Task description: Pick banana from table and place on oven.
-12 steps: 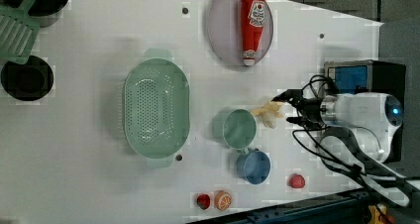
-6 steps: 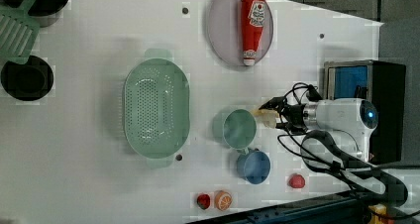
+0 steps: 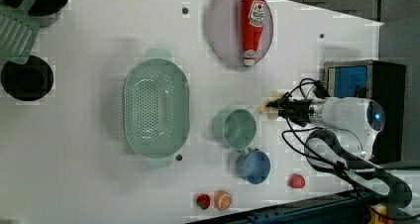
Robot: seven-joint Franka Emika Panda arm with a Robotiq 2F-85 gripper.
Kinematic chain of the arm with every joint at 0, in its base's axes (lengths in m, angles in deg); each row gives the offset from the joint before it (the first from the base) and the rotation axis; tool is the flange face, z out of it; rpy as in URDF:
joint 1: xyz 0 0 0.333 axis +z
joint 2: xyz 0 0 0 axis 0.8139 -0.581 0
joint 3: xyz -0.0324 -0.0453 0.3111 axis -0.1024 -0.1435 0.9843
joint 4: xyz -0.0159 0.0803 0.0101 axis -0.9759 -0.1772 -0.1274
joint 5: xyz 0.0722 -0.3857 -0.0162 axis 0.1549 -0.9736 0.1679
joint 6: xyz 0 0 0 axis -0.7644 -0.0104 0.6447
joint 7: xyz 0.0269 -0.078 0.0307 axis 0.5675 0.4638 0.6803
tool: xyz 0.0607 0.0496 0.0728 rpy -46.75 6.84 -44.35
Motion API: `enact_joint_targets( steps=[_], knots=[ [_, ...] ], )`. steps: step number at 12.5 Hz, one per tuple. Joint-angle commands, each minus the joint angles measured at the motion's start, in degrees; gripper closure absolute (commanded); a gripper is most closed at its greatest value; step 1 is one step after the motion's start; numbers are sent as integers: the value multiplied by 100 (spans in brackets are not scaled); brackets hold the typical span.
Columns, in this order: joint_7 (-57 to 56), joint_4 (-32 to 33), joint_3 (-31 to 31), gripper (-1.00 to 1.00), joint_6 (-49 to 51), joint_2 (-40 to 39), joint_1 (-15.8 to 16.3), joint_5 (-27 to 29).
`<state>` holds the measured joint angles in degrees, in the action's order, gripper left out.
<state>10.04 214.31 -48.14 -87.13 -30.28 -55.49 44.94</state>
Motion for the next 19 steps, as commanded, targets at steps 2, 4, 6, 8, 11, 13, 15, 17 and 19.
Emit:
enact_joint_targets(
  steps=[2, 4, 6, 8, 11, 13, 15, 17, 19],
  knots=[
    [13, -2, -28, 47, 467, 884, 30, 90],
    [13, -115, -4, 47, 1554, 1710, 33, 90],
    [13, -478, 5, 47, 2889, 2567, 42, 90],
    [13, -1091, 28, 47, 4262, 3218, 67, 92],
    [13, -2124, 65, 47, 5900, 3634, 68, 93],
    [10, -2660, 17, 47, 6323, 3544, 29, 86],
    [-53, -2939, -220, 47, 6315, 3295, -52, 73],
    [-606, -3098, -640, 47, 6253, 3010, -121, 73],
    [-1513, -3219, -1195, 47, 6222, 2732, -185, 65]
  ],
)
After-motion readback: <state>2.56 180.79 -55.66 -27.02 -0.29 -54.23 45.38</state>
